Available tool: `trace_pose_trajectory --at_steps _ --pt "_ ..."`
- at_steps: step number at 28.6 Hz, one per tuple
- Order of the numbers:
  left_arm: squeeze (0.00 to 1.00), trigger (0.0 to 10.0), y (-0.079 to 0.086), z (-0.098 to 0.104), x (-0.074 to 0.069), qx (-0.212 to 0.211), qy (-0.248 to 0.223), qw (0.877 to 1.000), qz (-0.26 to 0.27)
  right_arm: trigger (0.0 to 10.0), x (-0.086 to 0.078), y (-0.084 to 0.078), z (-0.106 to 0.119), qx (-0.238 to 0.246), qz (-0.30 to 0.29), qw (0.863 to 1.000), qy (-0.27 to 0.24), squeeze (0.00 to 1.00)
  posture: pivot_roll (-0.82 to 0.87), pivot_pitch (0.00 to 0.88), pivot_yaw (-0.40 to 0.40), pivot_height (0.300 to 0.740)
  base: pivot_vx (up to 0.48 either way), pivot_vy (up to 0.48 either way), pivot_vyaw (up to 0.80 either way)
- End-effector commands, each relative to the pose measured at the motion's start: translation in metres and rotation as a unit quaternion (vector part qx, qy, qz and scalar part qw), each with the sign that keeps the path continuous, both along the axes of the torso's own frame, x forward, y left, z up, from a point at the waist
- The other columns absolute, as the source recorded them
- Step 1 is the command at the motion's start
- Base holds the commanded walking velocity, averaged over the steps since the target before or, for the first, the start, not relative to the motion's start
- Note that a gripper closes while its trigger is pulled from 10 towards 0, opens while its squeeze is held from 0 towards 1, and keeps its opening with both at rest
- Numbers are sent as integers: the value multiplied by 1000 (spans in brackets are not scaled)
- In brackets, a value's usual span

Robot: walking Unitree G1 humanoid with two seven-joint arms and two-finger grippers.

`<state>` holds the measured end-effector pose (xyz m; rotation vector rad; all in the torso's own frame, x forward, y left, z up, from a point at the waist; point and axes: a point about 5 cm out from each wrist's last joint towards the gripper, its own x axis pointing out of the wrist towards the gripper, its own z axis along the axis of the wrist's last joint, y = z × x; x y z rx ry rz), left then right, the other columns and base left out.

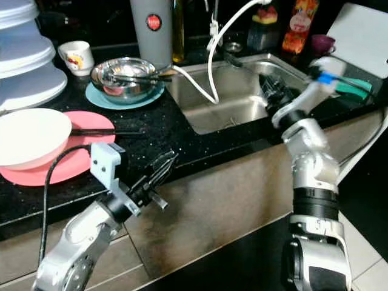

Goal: Kitchen organization

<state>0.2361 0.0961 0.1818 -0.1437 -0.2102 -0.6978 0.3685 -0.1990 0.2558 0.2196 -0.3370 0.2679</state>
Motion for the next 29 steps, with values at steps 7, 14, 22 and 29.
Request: trace_pose_trajectory --at_steps 7,14,22,29 --pt "0 10000 -1 3 1 1 -4 1000 5 10000 18 23 -10 -145 -82 985 41 0 144 0 -16 740 0 0 0" --pt "0 10000 -2 2 0 -1 -2 1000 6 10000 25 26 -13 -206 -124 969 51 1000 146 0 -22 740 0 0 0" --pt "0 10000 -2 2 0 -1 -2 1000 8 10000 9 31 24 82 -29 994 -66 0 140 0 -20 740 0 0 0" --pt "0 10000 0 2 2 1 -3 1000 16 10000 -8 50 23 85 108 987 -88 0 139 0 -16 740 0 0 0"
